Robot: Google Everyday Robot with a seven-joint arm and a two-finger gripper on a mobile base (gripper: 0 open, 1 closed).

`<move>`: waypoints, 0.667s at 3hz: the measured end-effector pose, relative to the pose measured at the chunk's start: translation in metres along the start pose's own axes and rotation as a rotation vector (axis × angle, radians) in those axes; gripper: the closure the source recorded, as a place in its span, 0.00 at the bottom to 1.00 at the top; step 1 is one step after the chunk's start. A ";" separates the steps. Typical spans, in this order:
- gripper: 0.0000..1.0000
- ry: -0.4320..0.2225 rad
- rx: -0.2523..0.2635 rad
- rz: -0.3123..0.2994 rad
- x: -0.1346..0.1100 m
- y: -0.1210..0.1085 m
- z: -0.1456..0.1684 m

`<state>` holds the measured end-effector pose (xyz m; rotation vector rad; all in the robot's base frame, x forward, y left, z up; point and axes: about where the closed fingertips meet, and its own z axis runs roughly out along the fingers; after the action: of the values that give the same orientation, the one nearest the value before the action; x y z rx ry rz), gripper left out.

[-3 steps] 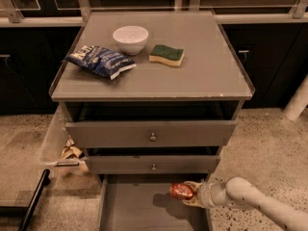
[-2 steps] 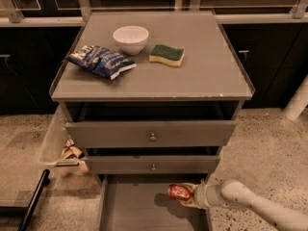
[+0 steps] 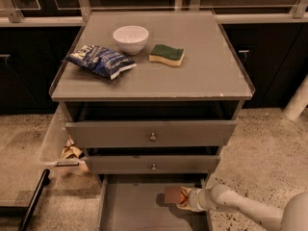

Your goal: Place coke can into bottom drawer

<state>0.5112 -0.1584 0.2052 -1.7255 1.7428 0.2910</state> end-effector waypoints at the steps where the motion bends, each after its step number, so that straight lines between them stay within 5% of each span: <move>1: 1.00 -0.018 0.023 0.007 0.016 0.002 0.018; 2: 1.00 -0.027 0.035 0.015 0.028 0.002 0.030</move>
Offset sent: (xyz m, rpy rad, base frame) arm 0.0177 -0.0130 -0.0580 0.0422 -0.0350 -0.0414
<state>0.5208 -0.1633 0.1652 -1.6771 1.7323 0.2870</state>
